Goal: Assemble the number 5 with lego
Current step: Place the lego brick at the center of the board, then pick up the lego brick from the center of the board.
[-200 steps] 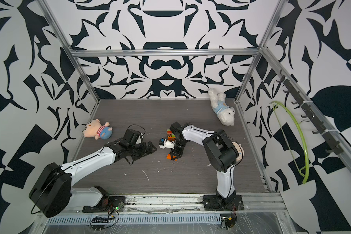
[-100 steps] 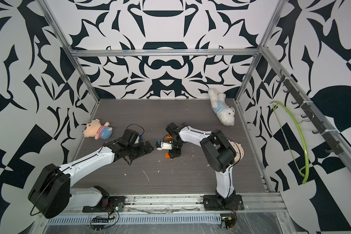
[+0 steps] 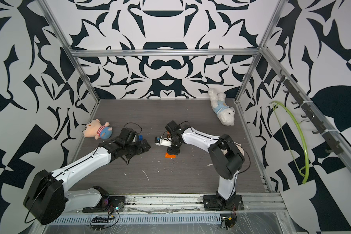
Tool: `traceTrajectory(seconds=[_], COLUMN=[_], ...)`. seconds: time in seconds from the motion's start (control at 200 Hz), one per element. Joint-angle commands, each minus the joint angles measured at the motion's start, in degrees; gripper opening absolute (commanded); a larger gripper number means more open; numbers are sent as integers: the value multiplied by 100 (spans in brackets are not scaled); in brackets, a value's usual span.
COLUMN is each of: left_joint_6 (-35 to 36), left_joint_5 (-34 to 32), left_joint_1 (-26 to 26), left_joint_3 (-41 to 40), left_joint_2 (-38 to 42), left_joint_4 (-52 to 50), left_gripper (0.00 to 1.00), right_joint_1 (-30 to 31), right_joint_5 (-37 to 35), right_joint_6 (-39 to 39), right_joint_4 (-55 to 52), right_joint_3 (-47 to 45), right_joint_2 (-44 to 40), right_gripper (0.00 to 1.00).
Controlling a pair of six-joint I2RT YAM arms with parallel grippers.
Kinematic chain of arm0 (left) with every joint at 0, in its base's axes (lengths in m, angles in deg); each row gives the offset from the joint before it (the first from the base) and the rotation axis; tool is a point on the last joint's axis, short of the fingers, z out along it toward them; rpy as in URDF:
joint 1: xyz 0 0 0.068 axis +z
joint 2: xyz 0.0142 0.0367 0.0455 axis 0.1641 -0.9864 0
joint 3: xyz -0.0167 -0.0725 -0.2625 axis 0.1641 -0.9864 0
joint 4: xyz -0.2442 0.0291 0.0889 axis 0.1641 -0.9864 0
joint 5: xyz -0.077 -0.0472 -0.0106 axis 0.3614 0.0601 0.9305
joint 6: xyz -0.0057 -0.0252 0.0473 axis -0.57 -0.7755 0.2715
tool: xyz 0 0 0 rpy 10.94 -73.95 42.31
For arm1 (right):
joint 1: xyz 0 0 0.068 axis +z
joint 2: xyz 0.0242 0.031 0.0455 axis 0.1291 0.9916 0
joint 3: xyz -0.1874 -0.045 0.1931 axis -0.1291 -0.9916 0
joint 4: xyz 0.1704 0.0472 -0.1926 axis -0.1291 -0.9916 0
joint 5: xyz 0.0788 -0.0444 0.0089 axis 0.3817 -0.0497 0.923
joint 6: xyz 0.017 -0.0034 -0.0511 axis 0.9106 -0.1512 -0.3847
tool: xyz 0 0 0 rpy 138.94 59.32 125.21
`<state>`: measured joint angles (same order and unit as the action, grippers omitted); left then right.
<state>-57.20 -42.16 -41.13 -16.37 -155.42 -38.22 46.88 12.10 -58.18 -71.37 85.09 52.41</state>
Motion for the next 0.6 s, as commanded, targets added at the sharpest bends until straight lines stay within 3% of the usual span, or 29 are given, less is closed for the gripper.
traceTrajectory(seconds=[0.0,0.11,0.285,0.365,0.445,0.46,0.495,0.595], left_joint_6=[324,715,1178,1265,1273,1273,1310,1410], left_joint_5=[-727,-870,-978,-1252,-1521,-1531,-1566,-1504], left_joint_1=[217,531,575,575,575,575,575,584], left_joint_3=[446,1031,2181,2744,3183,3249,3362,3598], left_joint_2=[-87,-812,-2285,-2982,-3468,-3522,-3664,-3937], left_joint_4=[-509,-847,-1334,-1736,-2004,-2029,-2042,-1987], left_gripper=[99,95,82,73,72,72,72,72], right_joint_1=[-8,-52,-156,-233,-237,-237,-237,-237], right_joint_5=[-517,-1016,-1609,-1474,-1184,-1114,-1001,-822], right_joint_6=[1452,2991,4834,5436,5682,5729,5816,6171], right_joint_4=[1268,2218,1947,2030,2215,2311,2466,2460], right_joint_3=[-423,-1042,-1223,-1470,-1772,-1816,-1971,-2114], right_joint_2=[-921,-1739,-2325,-2608,-2963,-3031,-3190,-3402], right_gripper=[59,62,64,67,71,76,97,100])
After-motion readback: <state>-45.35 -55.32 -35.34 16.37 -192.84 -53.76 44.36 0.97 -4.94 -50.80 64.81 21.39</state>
